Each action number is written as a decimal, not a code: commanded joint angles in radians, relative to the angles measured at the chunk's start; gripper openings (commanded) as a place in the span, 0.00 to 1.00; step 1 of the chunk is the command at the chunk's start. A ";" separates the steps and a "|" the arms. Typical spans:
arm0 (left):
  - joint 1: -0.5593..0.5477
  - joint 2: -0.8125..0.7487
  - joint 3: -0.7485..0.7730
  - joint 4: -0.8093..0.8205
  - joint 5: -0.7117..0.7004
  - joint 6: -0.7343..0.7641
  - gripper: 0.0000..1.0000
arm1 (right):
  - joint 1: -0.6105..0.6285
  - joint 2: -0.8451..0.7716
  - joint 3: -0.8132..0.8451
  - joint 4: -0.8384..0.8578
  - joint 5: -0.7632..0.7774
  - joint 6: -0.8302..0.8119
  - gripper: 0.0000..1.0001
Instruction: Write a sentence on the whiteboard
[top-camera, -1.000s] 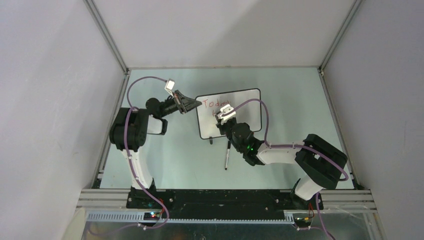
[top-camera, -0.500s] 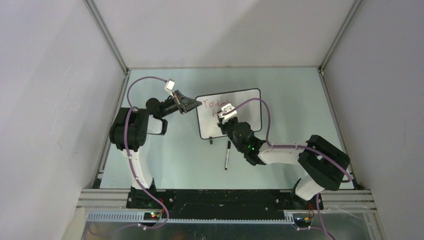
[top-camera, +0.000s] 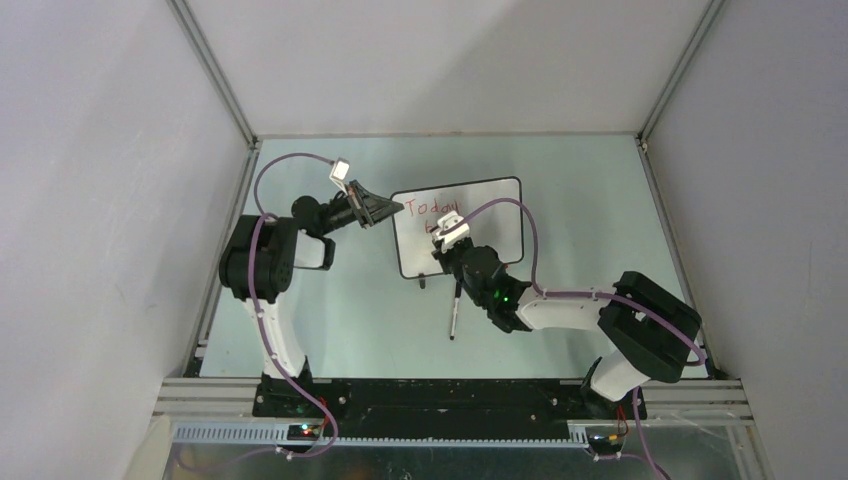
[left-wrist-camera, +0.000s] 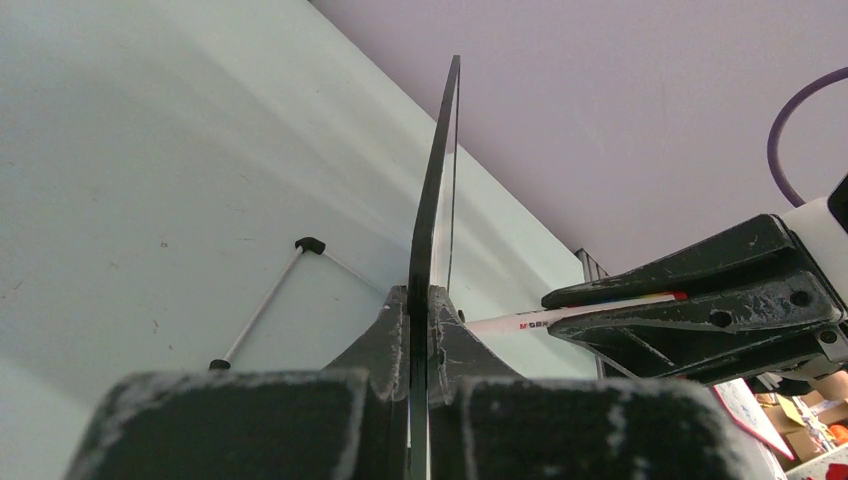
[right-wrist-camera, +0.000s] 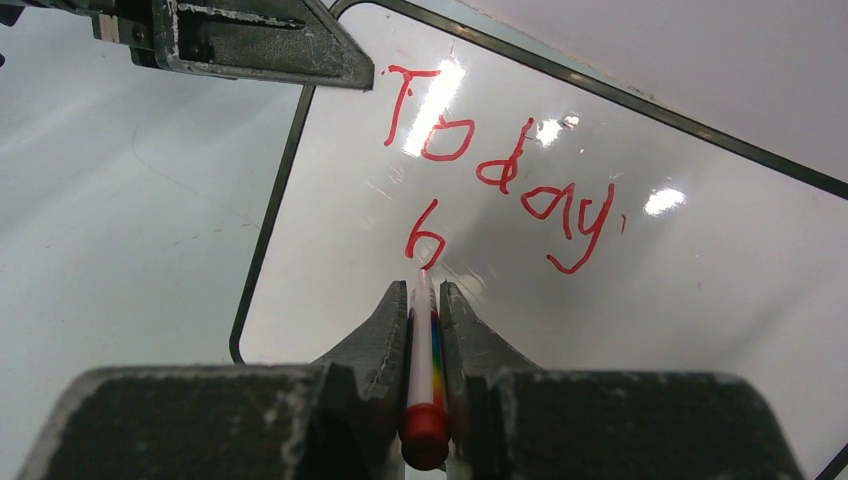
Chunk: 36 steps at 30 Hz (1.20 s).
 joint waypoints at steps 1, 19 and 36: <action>0.006 0.004 0.030 0.056 0.026 0.021 0.00 | 0.004 -0.015 0.028 0.010 -0.014 -0.021 0.00; 0.006 0.004 0.030 0.055 0.025 0.022 0.00 | -0.007 0.007 0.045 0.050 -0.044 -0.027 0.00; 0.007 0.006 0.031 0.056 0.025 0.021 0.00 | 0.013 -0.077 -0.043 0.162 -0.087 -0.062 0.00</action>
